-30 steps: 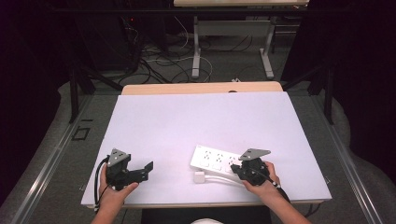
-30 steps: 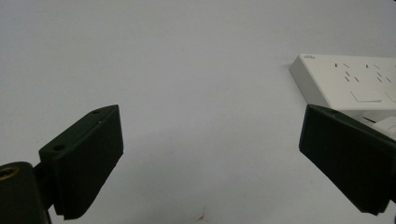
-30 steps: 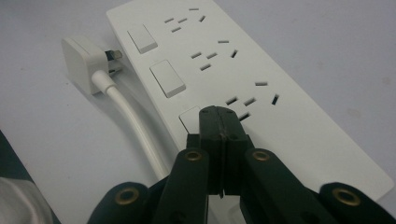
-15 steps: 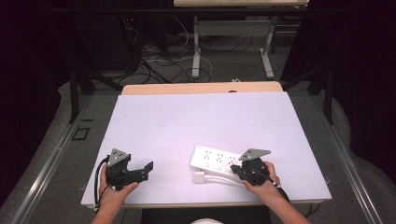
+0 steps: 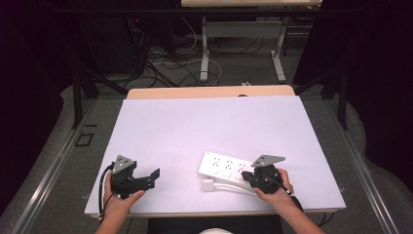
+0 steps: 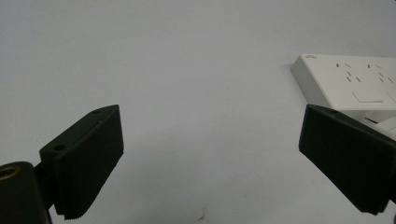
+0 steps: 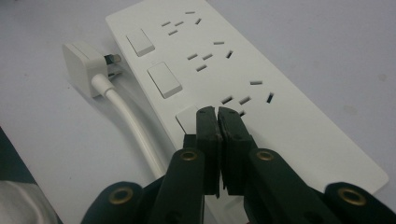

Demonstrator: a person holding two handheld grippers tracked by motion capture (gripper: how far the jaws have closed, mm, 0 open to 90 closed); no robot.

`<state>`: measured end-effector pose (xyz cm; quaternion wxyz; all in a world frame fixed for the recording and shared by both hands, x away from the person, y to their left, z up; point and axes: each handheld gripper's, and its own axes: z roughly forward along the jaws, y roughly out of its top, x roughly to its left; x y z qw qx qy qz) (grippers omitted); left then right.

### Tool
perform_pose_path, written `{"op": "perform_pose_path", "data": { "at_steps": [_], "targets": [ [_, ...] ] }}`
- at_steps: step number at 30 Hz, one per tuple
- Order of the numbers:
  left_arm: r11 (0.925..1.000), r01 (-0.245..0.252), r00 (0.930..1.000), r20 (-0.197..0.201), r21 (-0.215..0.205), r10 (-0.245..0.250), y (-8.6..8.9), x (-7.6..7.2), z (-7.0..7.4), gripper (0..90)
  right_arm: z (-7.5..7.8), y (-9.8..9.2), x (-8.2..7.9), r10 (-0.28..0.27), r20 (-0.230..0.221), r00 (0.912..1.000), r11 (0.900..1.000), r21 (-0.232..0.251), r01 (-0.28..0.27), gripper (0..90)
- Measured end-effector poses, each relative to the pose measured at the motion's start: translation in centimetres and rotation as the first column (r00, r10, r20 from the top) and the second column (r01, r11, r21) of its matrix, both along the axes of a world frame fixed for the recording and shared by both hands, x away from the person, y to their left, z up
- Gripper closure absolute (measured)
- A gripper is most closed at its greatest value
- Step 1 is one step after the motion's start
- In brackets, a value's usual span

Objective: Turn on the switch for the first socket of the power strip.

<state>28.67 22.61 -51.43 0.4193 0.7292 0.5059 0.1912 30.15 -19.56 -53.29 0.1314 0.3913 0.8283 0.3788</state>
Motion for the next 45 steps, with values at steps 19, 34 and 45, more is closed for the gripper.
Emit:
{"op": "perform_pose_path", "data": {
  "at_steps": [19,34,45],
  "targets": [
    [1.0,-0.003,1.0,-0.003,-0.004,0.003,0.0,0.0,0.0,6.6,0.2,-0.5,0.0,-0.021,0.022,0.9995,0.999,0.027,0.02,78.3],
    [1.0,-0.003,1.0,-0.002,-0.002,0.003,0.1,0.0,0.0,6.6,0.4,-1.0,0.0,-0.031,0.016,0.9994,0.999,0.039,0.031,68.1],
    [1.0,-0.006,1.0,-0.001,-0.006,0.006,0.1,0.0,-0.1,6.5,0.6,-1.3,0.1,-0.053,0.02,0.9984,0.997,0.059,0.052,59.6]
  ]
}}
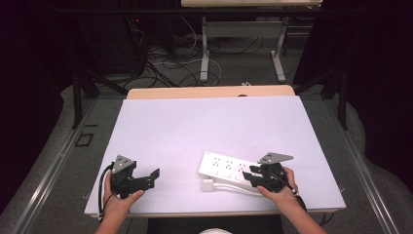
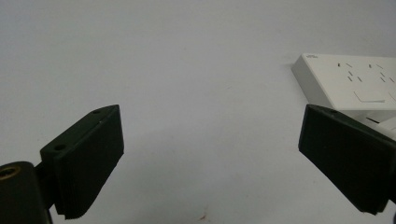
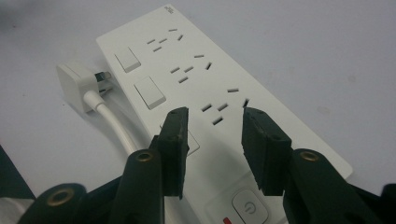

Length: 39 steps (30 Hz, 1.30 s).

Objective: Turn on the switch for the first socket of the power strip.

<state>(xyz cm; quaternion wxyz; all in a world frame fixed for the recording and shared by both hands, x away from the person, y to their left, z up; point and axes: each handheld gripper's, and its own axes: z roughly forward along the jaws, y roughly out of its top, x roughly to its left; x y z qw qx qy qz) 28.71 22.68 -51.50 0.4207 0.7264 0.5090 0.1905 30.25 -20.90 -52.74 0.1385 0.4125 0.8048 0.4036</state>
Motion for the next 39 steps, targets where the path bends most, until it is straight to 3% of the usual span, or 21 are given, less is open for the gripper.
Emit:
{"op": "perform_pose_path", "data": {
  "at_steps": [16,39],
  "targets": [
    [1.0,-0.001,1.0,0.0,-0.001,0.001,0.0,0.0,0.0,6.6,0.2,-0.8,0.3,-0.069,-0.002,0.9976,0.997,0.026,0.069,45.8],
    [1.0,-0.003,1.0,-0.001,-0.003,0.003,0.0,0.0,0.0,6.5,0.3,-1.8,0.8,-0.108,0.009,0.9941,0.994,0.013,0.108,38.6]
  ]
}}
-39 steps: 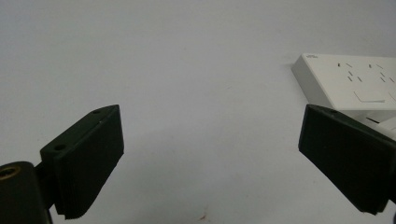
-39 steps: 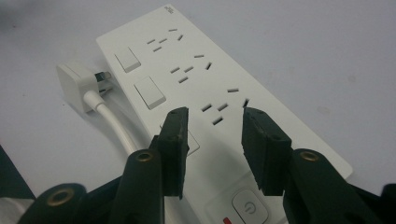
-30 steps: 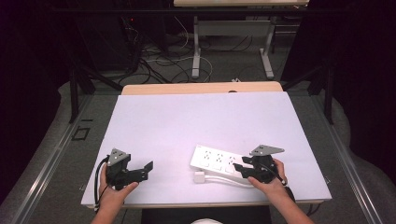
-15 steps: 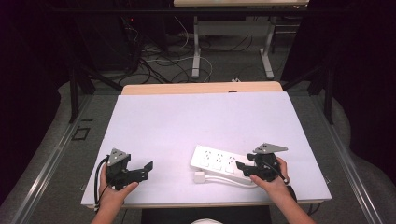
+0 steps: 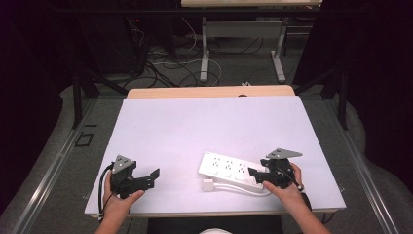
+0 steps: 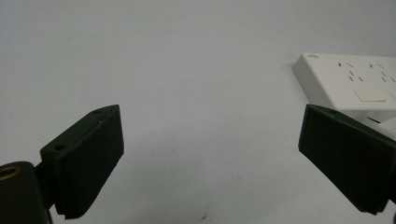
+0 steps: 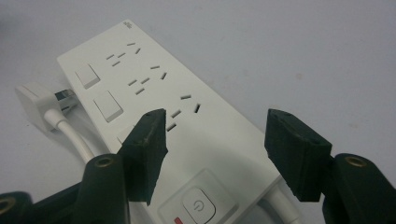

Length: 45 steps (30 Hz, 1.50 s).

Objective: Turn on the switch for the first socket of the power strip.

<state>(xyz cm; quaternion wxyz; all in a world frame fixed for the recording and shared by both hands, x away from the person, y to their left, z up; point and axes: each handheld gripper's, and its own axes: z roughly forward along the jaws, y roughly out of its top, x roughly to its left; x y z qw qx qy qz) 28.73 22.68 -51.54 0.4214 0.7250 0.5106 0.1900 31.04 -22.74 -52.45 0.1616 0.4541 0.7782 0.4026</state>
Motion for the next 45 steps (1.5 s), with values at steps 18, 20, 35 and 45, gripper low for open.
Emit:
{"op": "perform_pose_path", "data": {
  "at_steps": [18,20,35,45],
  "targets": [
    [1.0,-0.002,1.0,-0.001,0.0,0.002,0.0,0.0,0.0,6.7,0.0,-1.5,0.5,-0.065,0.016,0.9978,0.998,-0.007,0.065,27.6],
    [1.0,-0.002,1.0,-0.001,0.001,0.002,0.0,0.0,0.0,6.7,0.0,-1.7,0.6,-0.08,0.021,0.9966,0.997,-0.005,0.08,24.3],
    [1.0,-0.002,1.0,-0.005,0.003,0.002,0.1,0.1,0.0,6.7,0.1,-3.0,1.1,-0.154,0.016,0.9879,0.988,0.023,0.154,9.4],
    [1.0,-0.005,1.0,-0.007,0.003,0.005,0.1,0.1,-0.1,6.7,-0.3,-3.6,1.6,-0.171,0.01,0.9851,0.985,-0.008,0.172,0.0]
  ]
}}
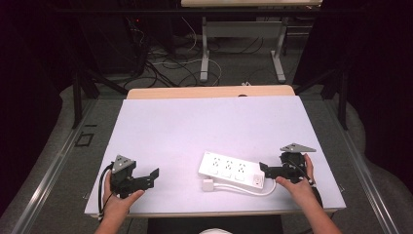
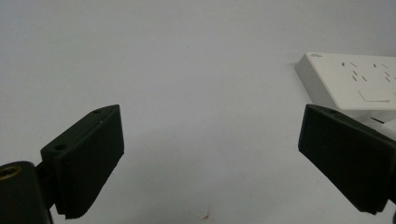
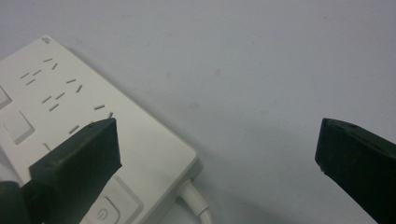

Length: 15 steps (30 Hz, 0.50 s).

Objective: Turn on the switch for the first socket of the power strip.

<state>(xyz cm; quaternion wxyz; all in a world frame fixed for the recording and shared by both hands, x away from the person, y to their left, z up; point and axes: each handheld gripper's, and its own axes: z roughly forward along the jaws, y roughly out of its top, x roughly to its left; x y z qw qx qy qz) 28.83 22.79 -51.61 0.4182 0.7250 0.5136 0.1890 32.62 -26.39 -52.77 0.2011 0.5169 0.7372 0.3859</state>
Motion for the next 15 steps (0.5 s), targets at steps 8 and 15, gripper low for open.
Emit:
{"op": "perform_pose_path", "data": {
  "at_steps": [8,15],
  "targets": [
    [1.0,-0.004,0.9999,-0.009,0.001,0.004,0.2,0.1,-0.1,6.7,-0.2,-0.6,0.3,-0.028,0.001,0.9996,0.999,-0.019,0.028,0.0],
    [1.0,-0.009,0.9999,-0.013,-0.002,0.009,0.3,0.3,-0.2,7.0,-0.4,-1.5,0.6,-0.055,0.001,0.9985,0.998,-0.022,0.055,0.0]
  ]
}}
